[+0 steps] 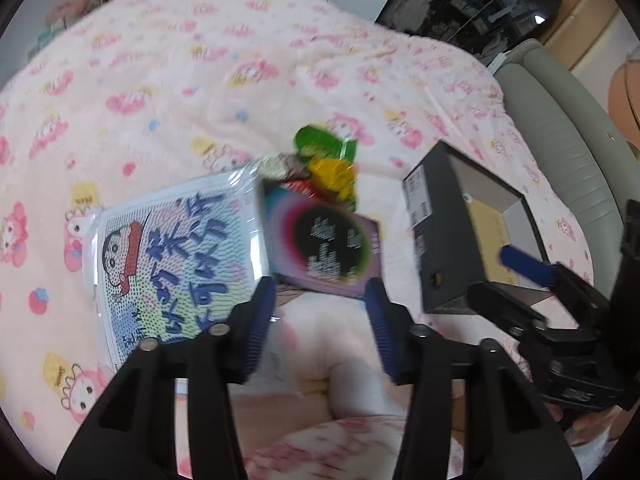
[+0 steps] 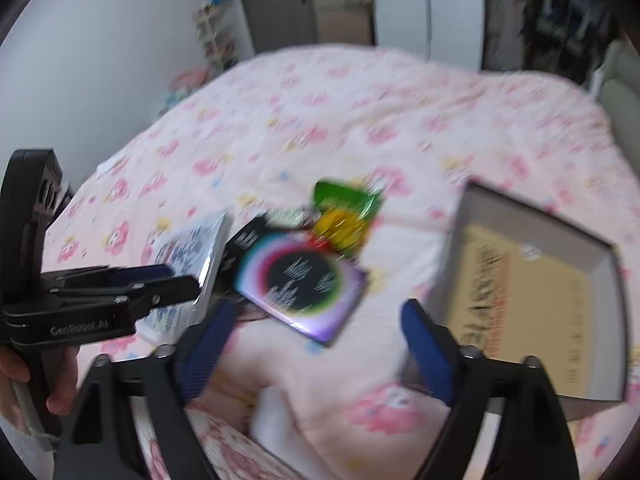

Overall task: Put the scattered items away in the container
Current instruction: 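Grasp the clear-packaged cartoon sticker sheet with the right gripper and lift it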

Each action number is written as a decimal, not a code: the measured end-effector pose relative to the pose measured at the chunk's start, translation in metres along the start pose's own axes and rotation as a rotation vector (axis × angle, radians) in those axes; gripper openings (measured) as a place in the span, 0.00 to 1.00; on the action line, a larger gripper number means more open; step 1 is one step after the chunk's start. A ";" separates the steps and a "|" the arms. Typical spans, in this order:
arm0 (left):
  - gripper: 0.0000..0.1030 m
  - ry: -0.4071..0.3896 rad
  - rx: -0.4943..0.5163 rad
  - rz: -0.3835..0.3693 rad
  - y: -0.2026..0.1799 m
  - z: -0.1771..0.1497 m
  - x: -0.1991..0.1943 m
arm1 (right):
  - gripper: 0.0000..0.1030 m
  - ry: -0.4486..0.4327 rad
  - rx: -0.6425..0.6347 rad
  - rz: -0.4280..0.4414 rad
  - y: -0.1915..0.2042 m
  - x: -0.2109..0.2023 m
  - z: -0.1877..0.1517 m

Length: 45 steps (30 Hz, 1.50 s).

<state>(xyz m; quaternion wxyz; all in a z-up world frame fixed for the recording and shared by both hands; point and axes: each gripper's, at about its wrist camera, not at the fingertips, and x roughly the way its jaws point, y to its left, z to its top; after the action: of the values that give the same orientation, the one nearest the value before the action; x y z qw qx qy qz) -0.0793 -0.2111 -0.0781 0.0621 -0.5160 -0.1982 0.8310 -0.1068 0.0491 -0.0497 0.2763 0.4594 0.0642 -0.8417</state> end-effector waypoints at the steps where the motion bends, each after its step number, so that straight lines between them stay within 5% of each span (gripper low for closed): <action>1: 0.41 0.011 -0.013 -0.006 0.007 -0.001 0.003 | 0.54 0.031 -0.004 -0.001 0.002 0.014 0.001; 3: 0.38 -0.011 -0.039 0.022 0.022 -0.004 0.001 | 0.39 0.073 -0.012 0.016 0.009 0.036 0.001; 11: 0.40 -0.088 -0.326 0.082 0.132 -0.037 -0.013 | 0.38 0.149 -0.096 0.209 0.047 0.065 0.007; 14: 0.53 -0.100 -0.430 0.050 0.169 -0.055 -0.010 | 0.38 0.180 -0.106 0.263 0.061 0.075 0.011; 17: 0.54 -0.091 -0.529 0.017 0.197 -0.069 -0.002 | 0.38 0.208 -0.111 0.304 0.075 0.086 0.016; 25: 0.59 -0.079 -0.556 -0.013 0.193 -0.084 0.016 | 0.38 0.325 -0.116 0.305 0.092 0.128 0.021; 27: 0.66 -0.091 -0.567 -0.054 0.200 -0.076 0.024 | 0.36 0.348 -0.102 0.345 0.094 0.135 0.018; 30: 0.64 -0.067 -0.592 -0.124 0.204 -0.065 0.032 | 0.32 0.360 -0.084 0.361 0.097 0.142 0.015; 38: 0.55 -0.046 -0.465 -0.216 0.156 -0.055 0.007 | 0.30 0.210 -0.097 0.331 0.089 0.086 0.029; 45: 0.55 -0.056 -0.278 -0.280 0.066 -0.015 -0.025 | 0.30 0.037 -0.033 0.298 0.040 0.001 0.030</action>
<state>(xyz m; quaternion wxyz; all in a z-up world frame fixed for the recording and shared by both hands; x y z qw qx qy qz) -0.0481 -0.2753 -0.0895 0.0998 -0.4637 -0.3826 0.7929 -0.1090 0.0042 -0.0277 0.4042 0.4749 0.0142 -0.7816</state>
